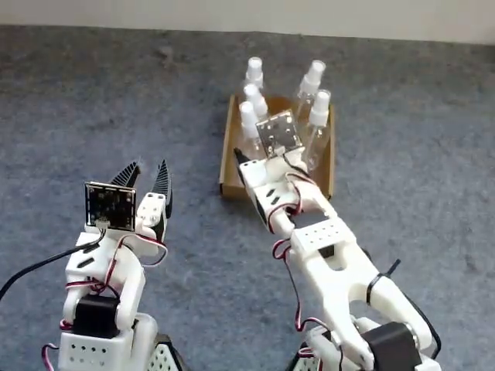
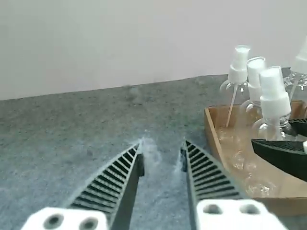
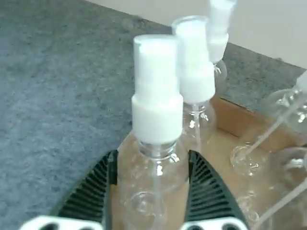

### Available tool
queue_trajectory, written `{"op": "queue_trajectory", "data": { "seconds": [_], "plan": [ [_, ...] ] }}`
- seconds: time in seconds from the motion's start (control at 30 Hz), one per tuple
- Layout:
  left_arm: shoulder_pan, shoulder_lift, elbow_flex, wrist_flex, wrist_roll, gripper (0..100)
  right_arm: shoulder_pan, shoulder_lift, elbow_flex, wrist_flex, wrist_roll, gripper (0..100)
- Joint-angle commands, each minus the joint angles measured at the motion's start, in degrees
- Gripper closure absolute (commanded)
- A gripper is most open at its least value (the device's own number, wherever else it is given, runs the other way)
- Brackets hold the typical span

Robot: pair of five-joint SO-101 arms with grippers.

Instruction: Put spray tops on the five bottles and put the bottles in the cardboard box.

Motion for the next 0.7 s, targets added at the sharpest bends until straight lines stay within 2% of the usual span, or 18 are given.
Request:
{"op": "queue_trajectory", "data": {
  "seconds": [0.0,0.67],
  "plan": [
    [0.7,-0.7,-0.3,0.3,0.8,91,-0.8,-0.6,0.4,-2.4,0.3,99.5],
    [0.7,-0.7,-0.3,0.3,0.8,91,-2.2,-0.6,1.1,-2.0,0.6,98.8]
  ]
}}
